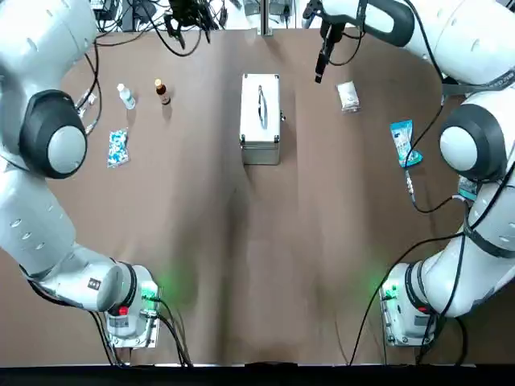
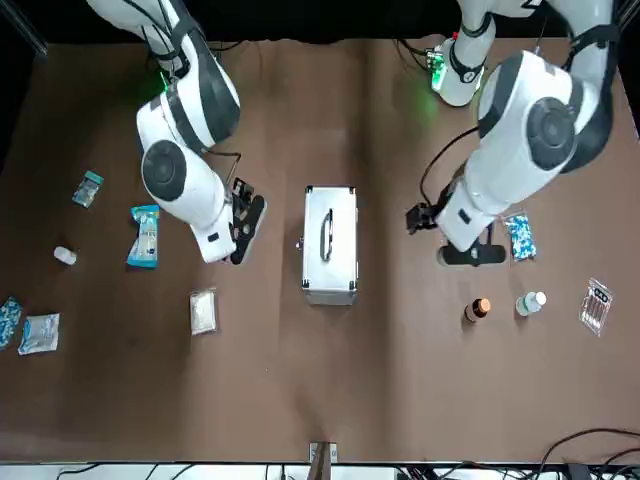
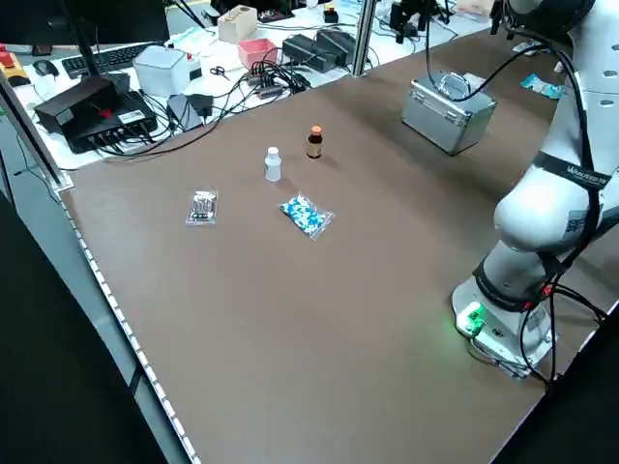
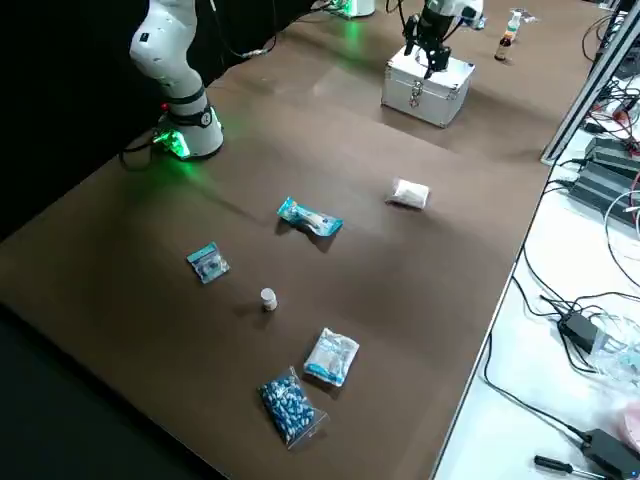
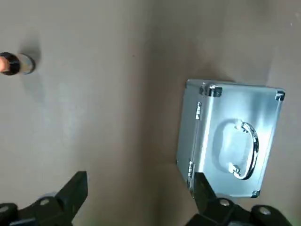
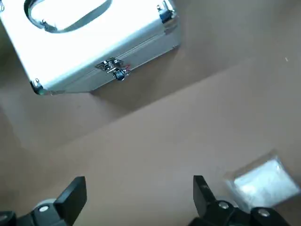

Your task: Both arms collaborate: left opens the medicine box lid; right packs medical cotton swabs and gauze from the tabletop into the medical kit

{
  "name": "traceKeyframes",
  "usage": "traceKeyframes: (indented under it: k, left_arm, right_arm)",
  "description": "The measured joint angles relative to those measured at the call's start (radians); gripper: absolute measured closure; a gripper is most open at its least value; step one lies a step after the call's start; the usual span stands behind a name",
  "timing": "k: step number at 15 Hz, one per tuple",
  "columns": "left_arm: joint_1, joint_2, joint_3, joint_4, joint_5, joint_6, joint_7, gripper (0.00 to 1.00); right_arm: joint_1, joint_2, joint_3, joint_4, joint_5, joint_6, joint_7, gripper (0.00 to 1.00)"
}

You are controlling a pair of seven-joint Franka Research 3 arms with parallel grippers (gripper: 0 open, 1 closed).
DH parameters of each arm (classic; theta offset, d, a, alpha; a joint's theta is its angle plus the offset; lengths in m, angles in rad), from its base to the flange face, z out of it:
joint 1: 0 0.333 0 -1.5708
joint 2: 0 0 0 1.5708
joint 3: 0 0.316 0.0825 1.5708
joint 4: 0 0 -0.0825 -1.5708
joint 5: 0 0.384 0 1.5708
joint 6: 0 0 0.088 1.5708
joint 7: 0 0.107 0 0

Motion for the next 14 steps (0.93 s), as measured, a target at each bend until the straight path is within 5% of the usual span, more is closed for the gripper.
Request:
traceKeyframes:
  k: [6, 14]
  left_arm:
    - [-0.059, 0.061, -0.029, -0.023, -0.074, 0.108, -0.043, 0.01]
    - [-0.198, 0.099, -0.067, -0.23, -0.082, 0.489, -0.201, 0.06]
  right_arm:
    - [0.004, 0.057, -0.001, 0.001, 0.039, 0.153, -0.378, 0.0]
    - [-0.002, 0.194, -0.007, 0.0, 0.362, 0.225, -0.668, 0.0]
